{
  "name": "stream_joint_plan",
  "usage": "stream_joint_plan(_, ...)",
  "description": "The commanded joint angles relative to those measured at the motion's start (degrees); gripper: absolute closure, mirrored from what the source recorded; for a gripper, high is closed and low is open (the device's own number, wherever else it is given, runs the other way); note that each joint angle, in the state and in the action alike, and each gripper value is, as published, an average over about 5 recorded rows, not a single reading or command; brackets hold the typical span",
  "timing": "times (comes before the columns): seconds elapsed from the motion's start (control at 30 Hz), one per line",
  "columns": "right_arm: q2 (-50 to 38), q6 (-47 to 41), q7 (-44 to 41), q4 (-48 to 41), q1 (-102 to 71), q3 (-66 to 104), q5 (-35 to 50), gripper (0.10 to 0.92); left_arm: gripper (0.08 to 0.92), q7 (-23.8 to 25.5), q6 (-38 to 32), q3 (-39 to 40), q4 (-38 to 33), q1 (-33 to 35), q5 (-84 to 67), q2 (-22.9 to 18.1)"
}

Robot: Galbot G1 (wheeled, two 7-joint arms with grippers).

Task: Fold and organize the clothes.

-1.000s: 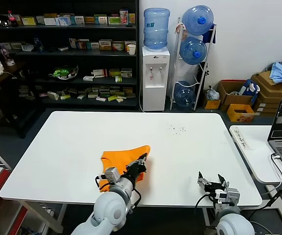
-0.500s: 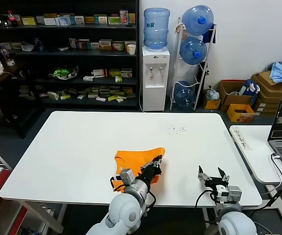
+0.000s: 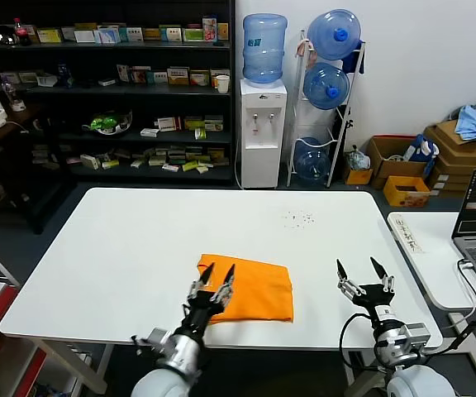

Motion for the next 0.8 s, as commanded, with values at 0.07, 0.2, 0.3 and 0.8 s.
stream_joint_plan(0.07, 3.6, 10.6, -6.9, -1.1, -5.9, 6.4, -3.2, 0.203, 0.321, 9.4, -26.1, -23.8, 7.3, 18.9, 12.1, -1.3)
stream_joint_plan(0.2, 3.9, 13.6, -7.8, -4.3, -7.0, 7.4, -3.1, 0.203, 0.214, 11.0, -27.9, -25.7, 7.9, 18.5, 10.1, -2.4)
stream_joint_plan(0.3, 4.5, 15.3, -8.8, -5.0, -7.8, 7.9, -2.7, 0.203, 0.183, 11.9, -28.2, -26.6, 7.7, 17.5, 9.8, -3.4)
stream_joint_plan(0.8, 6.8, 17.2, -10.4, -4.5, -9.1, 8.2, -3.8, 0.203, 0.177, 11.8, -31.2, -24.4, 8.6, 16.2, 10.1, -4.2)
